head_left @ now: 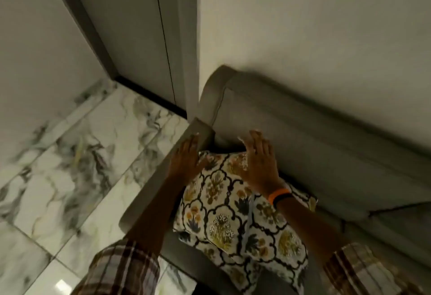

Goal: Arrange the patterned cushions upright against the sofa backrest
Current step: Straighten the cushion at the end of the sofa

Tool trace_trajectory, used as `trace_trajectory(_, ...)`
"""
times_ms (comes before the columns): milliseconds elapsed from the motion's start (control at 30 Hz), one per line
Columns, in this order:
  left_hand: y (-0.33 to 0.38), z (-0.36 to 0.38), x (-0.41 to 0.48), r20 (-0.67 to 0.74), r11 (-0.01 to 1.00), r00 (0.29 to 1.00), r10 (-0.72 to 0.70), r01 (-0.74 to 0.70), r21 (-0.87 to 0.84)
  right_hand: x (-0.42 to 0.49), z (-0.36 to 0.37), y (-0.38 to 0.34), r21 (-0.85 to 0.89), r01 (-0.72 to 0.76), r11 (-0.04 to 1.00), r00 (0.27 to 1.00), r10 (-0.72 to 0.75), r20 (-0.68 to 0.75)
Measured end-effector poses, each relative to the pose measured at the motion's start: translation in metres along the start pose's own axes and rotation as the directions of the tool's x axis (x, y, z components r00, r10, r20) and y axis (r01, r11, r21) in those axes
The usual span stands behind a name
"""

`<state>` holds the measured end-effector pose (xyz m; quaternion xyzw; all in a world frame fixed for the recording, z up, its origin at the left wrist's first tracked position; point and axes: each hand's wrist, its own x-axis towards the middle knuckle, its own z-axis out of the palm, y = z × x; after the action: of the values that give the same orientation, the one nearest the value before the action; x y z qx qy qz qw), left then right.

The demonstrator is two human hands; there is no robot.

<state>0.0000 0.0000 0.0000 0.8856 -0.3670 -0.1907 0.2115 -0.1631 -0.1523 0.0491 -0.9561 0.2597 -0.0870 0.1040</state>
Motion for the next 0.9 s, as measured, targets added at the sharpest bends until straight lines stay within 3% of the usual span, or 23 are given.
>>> trace_trajectory(100, -0.050, 0.078, 0.004, 0.189, 0.963, 0.963, -0.194, 0.224, -0.150, -0.032, 0.069, 0.007, 0.141, -0.308, 0.941, 0.950, 0.296, 0.102)
trace_trajectory(133, -0.059, 0.099, 0.000, 0.267, 0.916, 0.919, -0.290, 0.347, -0.200, -0.049, 0.090, 0.006, 0.202, -0.444, 0.873, 0.892, 0.412, 0.185)
trace_trajectory(200, -0.058, 0.116, -0.003, 0.337, 0.796, 0.851, -0.404, 0.508, -0.329, -0.065, 0.120, 0.004, 0.308, -0.591, 0.745, 0.806, 0.558, 0.199)
trace_trajectory(300, -0.068, 0.155, 0.013, 0.350, 0.620, 0.788, -0.506, 0.615, -0.488, -0.080, 0.162, 0.019, 0.529, -0.717, 0.454, 0.645, 0.720, 0.256)
trace_trajectory(367, -0.079, 0.171, 0.022, 0.375, 0.562, 0.765, -0.524, 0.641, -0.522, -0.090, 0.178, 0.037, 0.673, -0.706, 0.222, 0.588, 0.714, 0.381)
trace_trajectory(433, -0.088, 0.184, 0.029, 0.397, 0.552, 0.759, -0.516, 0.650, -0.523, -0.095, 0.187, 0.058, 0.715, -0.692, 0.101, 0.578, 0.670, 0.465)
trace_trajectory(533, -0.096, 0.186, 0.039, 0.465, 0.448, 0.722, -0.512, 0.686, -0.573, -0.092, 0.184, 0.086, 0.744, -0.668, 0.007, 0.603, 0.591, 0.536)
trace_trajectory(733, -0.044, 0.132, 0.036, 0.488, 0.420, 0.792, -0.366, 0.609, -0.673, -0.105, 0.123, 0.116, 0.781, -0.591, -0.203, 0.621, 0.504, 0.601)
trace_trajectory(833, 0.005, 0.105, 0.010, 0.418, 0.404, 0.830, -0.369, 0.548, -0.733, -0.144, 0.082, 0.142, 0.770, -0.580, -0.265, 0.613, 0.481, 0.627)
trace_trajectory(900, 0.049, 0.098, -0.011, 0.320, 0.452, 0.872, -0.371, 0.471, -0.757, -0.177, 0.051, 0.168, 0.794, -0.557, -0.244, 0.642, 0.480, 0.598)
